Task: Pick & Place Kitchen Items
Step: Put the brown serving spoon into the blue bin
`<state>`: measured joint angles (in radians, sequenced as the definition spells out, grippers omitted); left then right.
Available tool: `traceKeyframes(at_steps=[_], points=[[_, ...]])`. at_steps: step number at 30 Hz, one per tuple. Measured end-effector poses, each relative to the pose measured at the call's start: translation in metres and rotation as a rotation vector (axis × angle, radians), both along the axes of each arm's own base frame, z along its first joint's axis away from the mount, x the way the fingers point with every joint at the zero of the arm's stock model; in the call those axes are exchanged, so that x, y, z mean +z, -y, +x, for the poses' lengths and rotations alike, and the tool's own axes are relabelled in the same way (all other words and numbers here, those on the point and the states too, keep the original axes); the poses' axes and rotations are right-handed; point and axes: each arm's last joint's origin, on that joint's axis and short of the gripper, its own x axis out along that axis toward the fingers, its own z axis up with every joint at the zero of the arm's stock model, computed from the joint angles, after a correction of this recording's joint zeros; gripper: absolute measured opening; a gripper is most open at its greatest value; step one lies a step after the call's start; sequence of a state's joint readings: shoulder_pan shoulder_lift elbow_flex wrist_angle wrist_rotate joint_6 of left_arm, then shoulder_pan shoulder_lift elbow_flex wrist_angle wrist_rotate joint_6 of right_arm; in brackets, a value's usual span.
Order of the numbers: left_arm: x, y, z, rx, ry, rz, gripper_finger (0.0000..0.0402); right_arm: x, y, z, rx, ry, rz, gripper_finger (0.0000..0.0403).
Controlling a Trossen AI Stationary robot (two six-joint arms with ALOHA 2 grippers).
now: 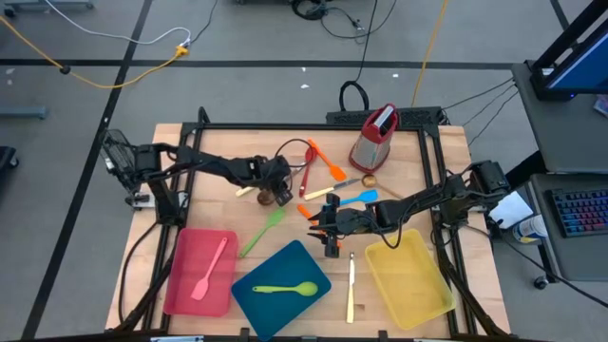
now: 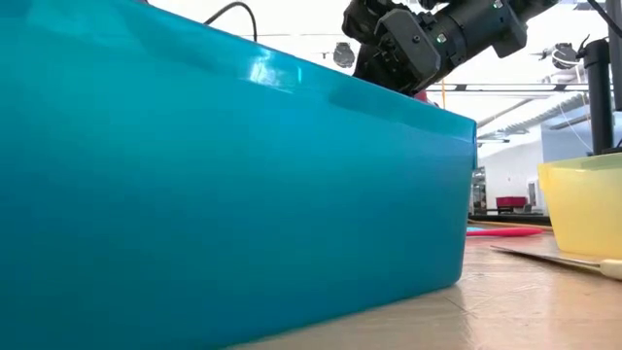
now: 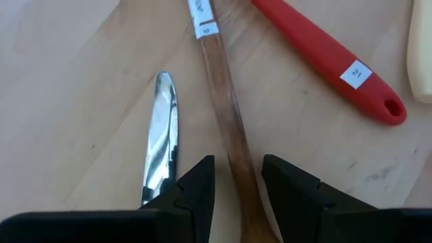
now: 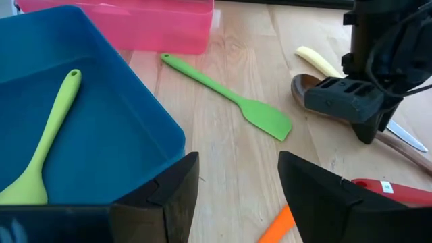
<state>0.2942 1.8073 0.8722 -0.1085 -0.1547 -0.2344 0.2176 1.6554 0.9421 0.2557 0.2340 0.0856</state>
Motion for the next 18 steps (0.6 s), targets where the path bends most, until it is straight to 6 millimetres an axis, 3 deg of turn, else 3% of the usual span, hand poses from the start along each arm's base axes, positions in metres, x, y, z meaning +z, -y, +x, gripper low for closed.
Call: traceKeyframes(at_steps=[4, 9, 15, 18], points=[[0.0, -0.004, 0.0, -0.01, 0.013, 0.007, 0.0114, 0.0, 0.0, 0.0, 0.0, 0.0, 0.0, 0.0196], [0.002, -0.011, 0.002, -0.023, 0.05, 0.008, 0.0038, 0.0, 0.0, 0.0, 0.0, 0.0, 0.0, 0.0196], [0.008, -0.011, 0.002, -0.03, 0.084, 0.017, 0.0034, 0.0, 0.0, 0.0, -0.003, 0.0, 0.006, 0.0196], [0.021, -0.009, -0.004, -0.031, 0.08, 0.017, 0.0036, 0.0, 0.0, 0.0, -0.004, 0.0, 0.006, 0.0196]])
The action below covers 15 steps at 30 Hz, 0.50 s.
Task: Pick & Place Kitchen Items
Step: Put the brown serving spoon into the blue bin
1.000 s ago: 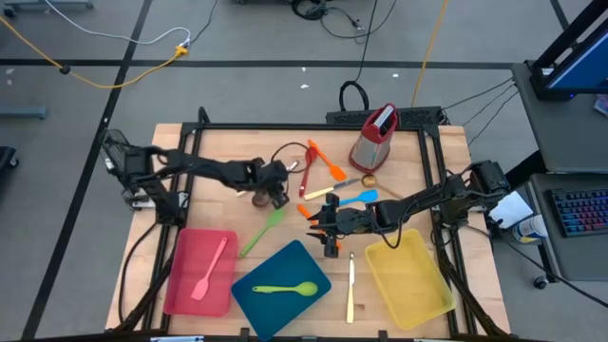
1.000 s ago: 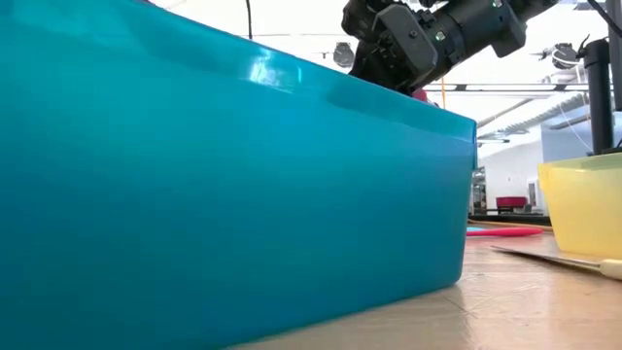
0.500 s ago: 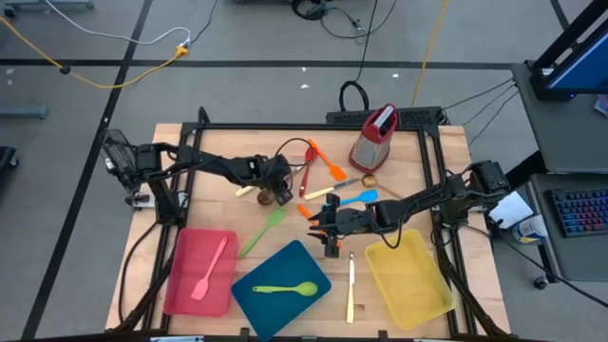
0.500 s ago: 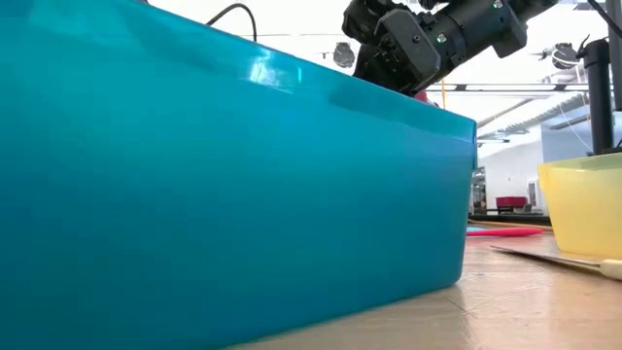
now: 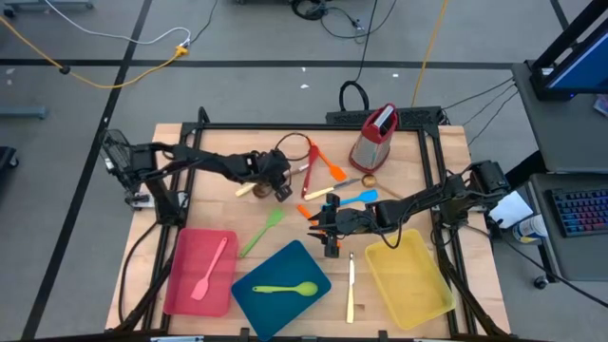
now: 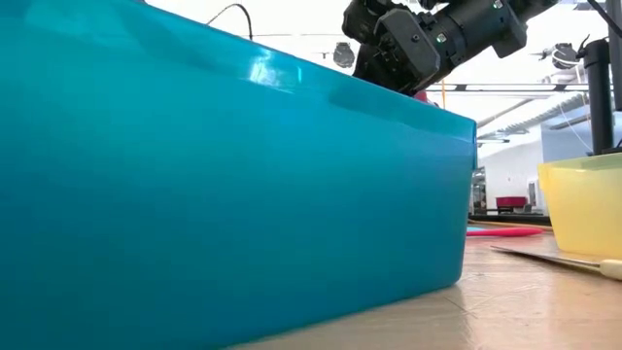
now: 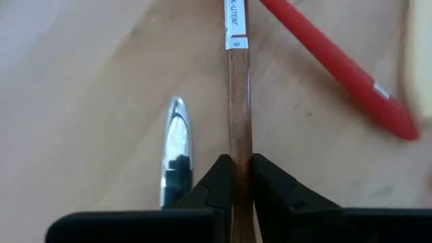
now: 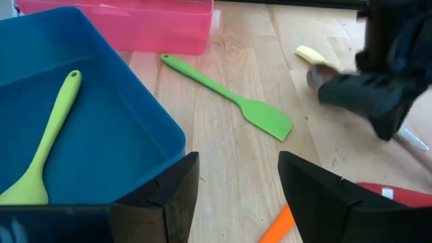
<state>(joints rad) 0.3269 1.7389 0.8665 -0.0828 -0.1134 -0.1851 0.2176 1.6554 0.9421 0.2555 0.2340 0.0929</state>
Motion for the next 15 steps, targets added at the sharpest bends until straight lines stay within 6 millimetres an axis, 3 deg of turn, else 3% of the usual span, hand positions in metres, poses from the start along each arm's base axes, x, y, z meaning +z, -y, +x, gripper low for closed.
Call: traceKeyframes(at_steps=[9, 15], points=[[0.059, 0.032, -0.019, -0.033, 0.06, 0.04, 0.0035, 0.0, 0.0, 0.0, 0.0, 0.001, 0.001, 0.0196], [0.079, 0.063, -0.034, -0.016, 0.032, 0.076, 0.0035, 0.0, 0.0, 0.0, -0.007, 0.002, 0.012, 0.0196]])
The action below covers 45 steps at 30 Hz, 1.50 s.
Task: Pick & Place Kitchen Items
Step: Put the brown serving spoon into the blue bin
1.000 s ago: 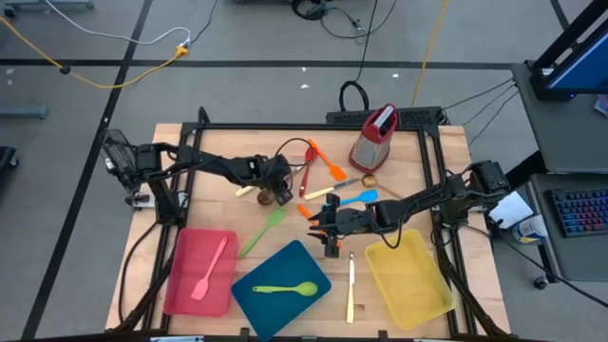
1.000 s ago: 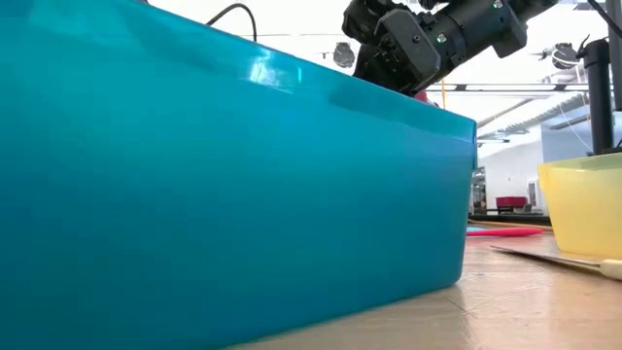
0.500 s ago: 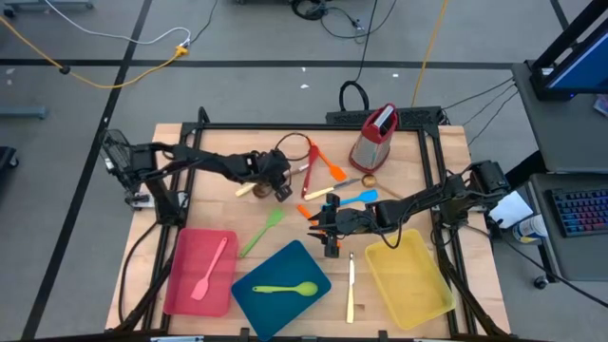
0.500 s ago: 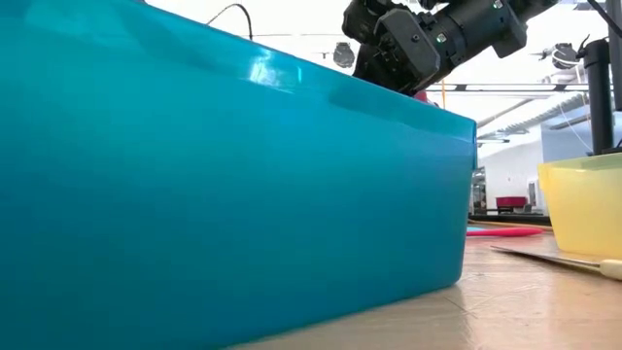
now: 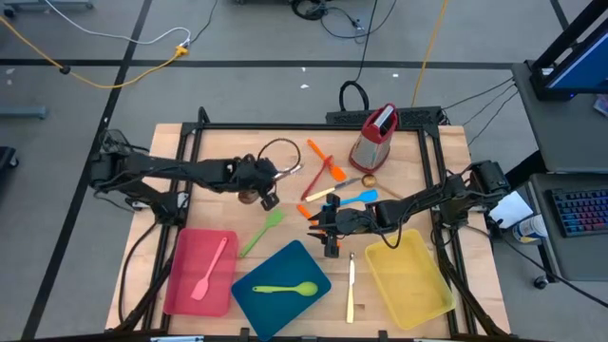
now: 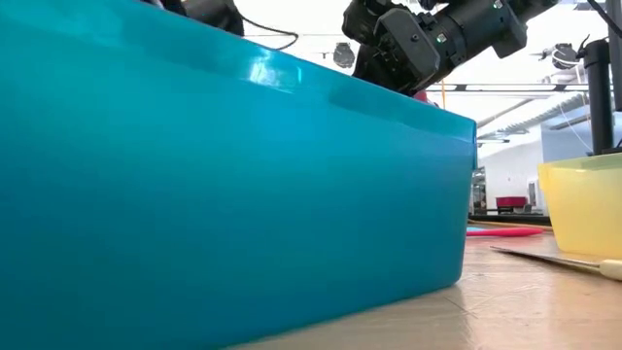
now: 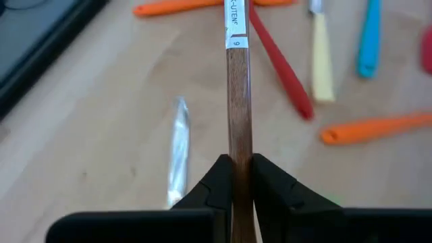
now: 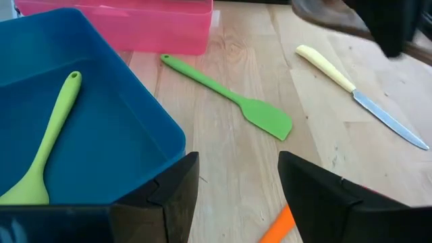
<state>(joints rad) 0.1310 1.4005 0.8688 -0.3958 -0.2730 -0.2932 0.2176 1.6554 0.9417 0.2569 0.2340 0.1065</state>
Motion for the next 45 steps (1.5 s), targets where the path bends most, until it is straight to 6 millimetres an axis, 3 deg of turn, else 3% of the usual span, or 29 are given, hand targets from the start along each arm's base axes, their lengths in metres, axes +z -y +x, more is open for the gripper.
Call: traceKeyframes(at_steps=[11, 18, 22, 33, 45], points=[[0.014, 0.1, -0.001, -0.263, 0.143, -0.199, 0.0044, -0.002, 0.0, -0.001, -0.006, -0.019, 0.007, 0.0196], [0.009, 0.167, 0.001, -0.318, 0.3, -0.296, 0.0038, -0.009, 0.001, -0.006, -0.007, -0.107, -0.013, 0.0196], [-0.006, 0.195, 0.006, -0.318, 0.354, -0.328, 0.0045, -0.014, 0.002, -0.01, -0.006, -0.17, -0.031, 0.0196], [-0.055, 0.214, 0.016, -0.223, 0.246, -0.483, 0.0043, -0.01, 0.027, -0.003, 0.061, -0.143, -0.23, 0.0196], [-0.064, 0.222, 0.006, -0.103, 0.191, -0.517, 0.0045, -0.001, 0.068, 0.006, -0.031, -0.052, -0.288, 0.0196]])
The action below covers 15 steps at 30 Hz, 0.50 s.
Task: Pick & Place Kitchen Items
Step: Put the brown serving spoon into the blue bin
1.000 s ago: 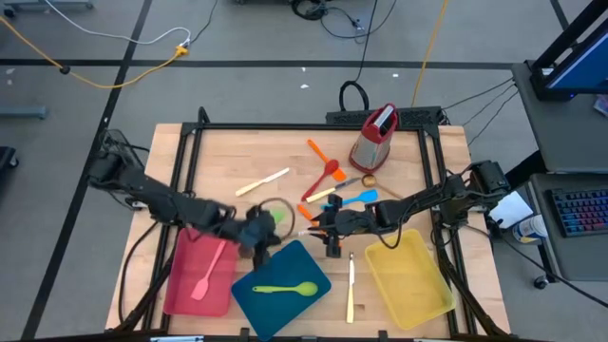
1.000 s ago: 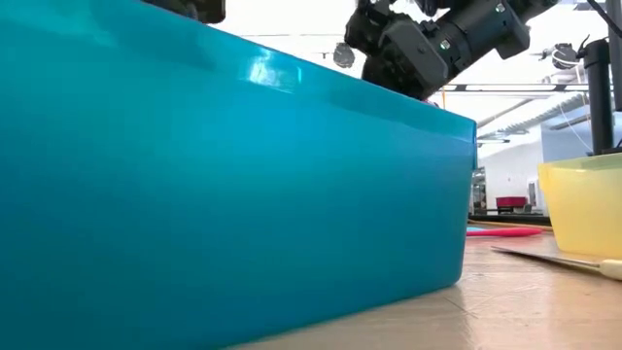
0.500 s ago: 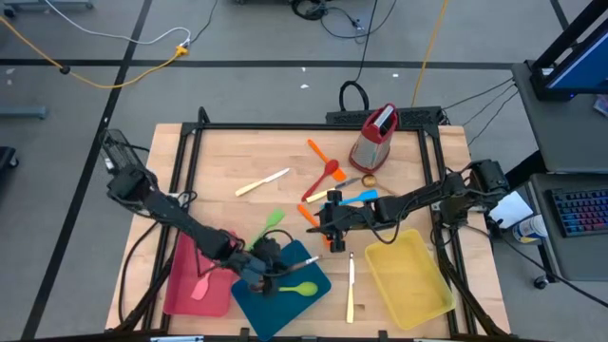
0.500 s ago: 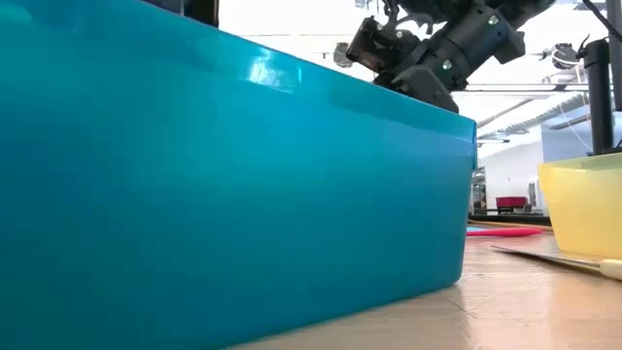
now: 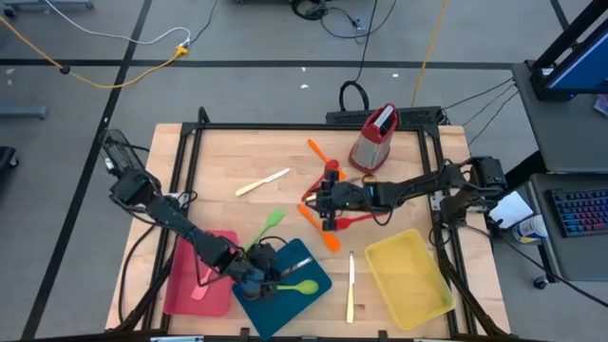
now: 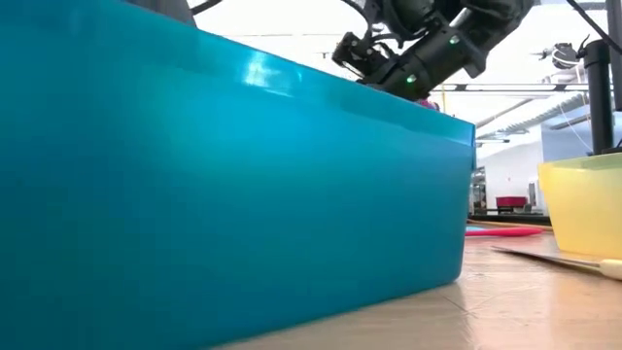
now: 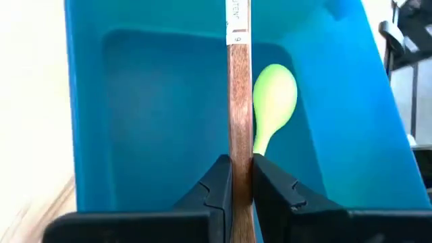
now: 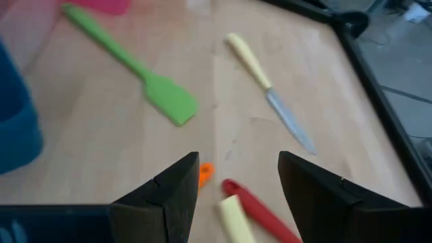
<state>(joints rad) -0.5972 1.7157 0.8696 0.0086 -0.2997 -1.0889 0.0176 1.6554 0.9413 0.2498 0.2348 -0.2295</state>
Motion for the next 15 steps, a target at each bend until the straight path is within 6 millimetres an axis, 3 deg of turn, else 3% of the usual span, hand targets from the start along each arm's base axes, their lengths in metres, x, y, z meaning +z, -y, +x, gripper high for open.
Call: traceKeyframes(at_steps=[9, 15], points=[[-0.016, 0.0, 0.003, 0.032, -0.058, -0.016, 0.004, 0.004, 0.019, 0.002, -0.063, 0.05, 0.013, 0.0196], [-0.016, 0.0, 0.004, -0.004, -0.04, 0.008, 0.0077, 0.004, 0.02, 0.002, -0.074, 0.057, 0.035, 0.0196]])
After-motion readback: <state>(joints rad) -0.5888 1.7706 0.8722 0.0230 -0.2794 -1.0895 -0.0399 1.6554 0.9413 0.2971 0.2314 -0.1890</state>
